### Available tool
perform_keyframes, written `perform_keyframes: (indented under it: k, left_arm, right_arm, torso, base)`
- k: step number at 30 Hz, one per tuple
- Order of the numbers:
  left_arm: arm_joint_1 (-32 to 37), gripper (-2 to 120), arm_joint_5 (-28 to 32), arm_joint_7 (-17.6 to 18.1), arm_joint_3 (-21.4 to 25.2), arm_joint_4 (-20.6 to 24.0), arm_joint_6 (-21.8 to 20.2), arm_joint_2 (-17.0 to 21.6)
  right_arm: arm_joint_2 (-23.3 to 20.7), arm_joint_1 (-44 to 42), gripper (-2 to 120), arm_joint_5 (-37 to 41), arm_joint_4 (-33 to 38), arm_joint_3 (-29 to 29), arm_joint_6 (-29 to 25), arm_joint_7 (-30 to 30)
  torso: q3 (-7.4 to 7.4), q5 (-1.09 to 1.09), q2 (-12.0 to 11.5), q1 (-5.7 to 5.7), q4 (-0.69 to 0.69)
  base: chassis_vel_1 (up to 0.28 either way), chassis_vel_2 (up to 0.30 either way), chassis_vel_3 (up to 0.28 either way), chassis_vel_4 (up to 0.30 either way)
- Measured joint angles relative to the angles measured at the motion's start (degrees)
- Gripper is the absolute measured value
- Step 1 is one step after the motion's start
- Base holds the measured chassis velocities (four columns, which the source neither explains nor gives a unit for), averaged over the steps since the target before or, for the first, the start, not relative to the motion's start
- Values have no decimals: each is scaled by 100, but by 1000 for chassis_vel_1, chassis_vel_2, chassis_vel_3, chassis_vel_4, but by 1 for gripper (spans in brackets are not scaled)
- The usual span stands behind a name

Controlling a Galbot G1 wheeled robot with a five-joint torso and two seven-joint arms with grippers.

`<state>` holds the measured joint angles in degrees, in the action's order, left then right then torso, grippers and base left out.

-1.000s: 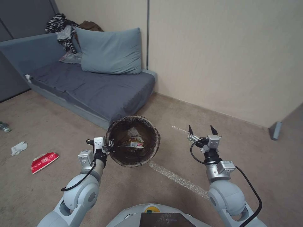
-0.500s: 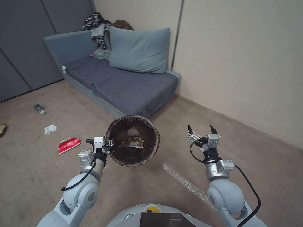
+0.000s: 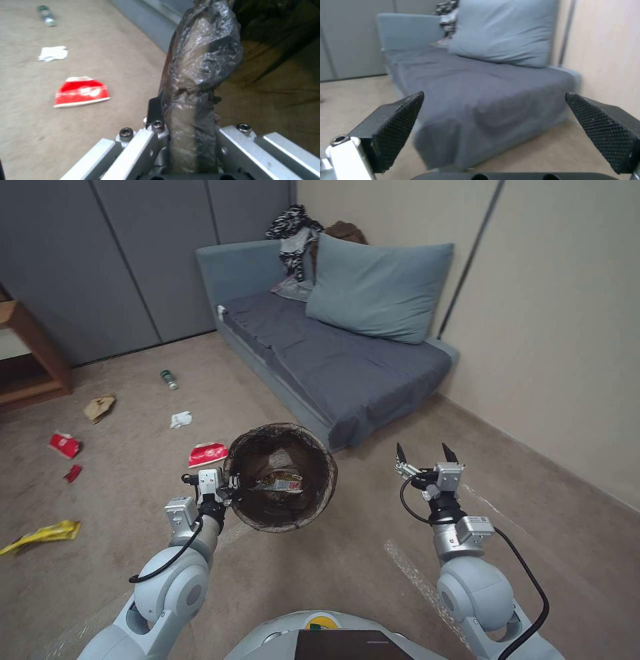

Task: Pick up the trash bin, then pick up the garbage from the floor and place it into the trash bin.

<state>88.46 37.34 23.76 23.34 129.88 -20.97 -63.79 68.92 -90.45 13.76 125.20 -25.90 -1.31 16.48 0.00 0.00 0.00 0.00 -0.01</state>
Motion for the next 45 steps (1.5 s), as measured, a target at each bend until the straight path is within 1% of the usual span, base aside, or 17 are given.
perform_keyframes:
  k: [5,8,13,23,35,41,45]
  left_arm:
    - [-1,3,-6,-1,4,-6,1,-4]
    - [1,3,-10,-2,11,-7,1,-7]
    - [5,3,-18,-8,19,-8,4,-9]
    - [3,3,-45,-11,17,-19,8,-26]
    - [13,3,-46,-15,30,-18,14,-5]
    - [7,3,-148,-19,31,-22,26,0]
    - [7,3,-155,-19,32,-22,28,1]
  right_arm:
    - [-7,23,100,9,-13,11,3,1]
    - [-8,51,100,21,-24,26,15,1]
    - [-8,61,100,25,-26,29,21,4]
    - [-6,86,100,46,-28,29,26,17]
    - [44,104,100,29,-35,47,36,33]
    - [103,121,100,27,-29,55,87,169]
    - [135,122,100,43,-10,66,144,246]
  torso:
    - [0,0,0,0,0]
    - [0,0,0,0,3]
    - [-1,0,0,0,0]
    - [0,0,0,0,2]
    - [0,0,0,0,0]
    - [0,1,0,0,5]
    - [0,0,0,0,3]
  base:
    - [124,127,122,118]
    - [140,134,129,125]
    - [126,127,123,104]
    - [121,128,127,123]
    - [123,124,122,122]
    - [116,103,108,120]
    - [58,47,67,67]
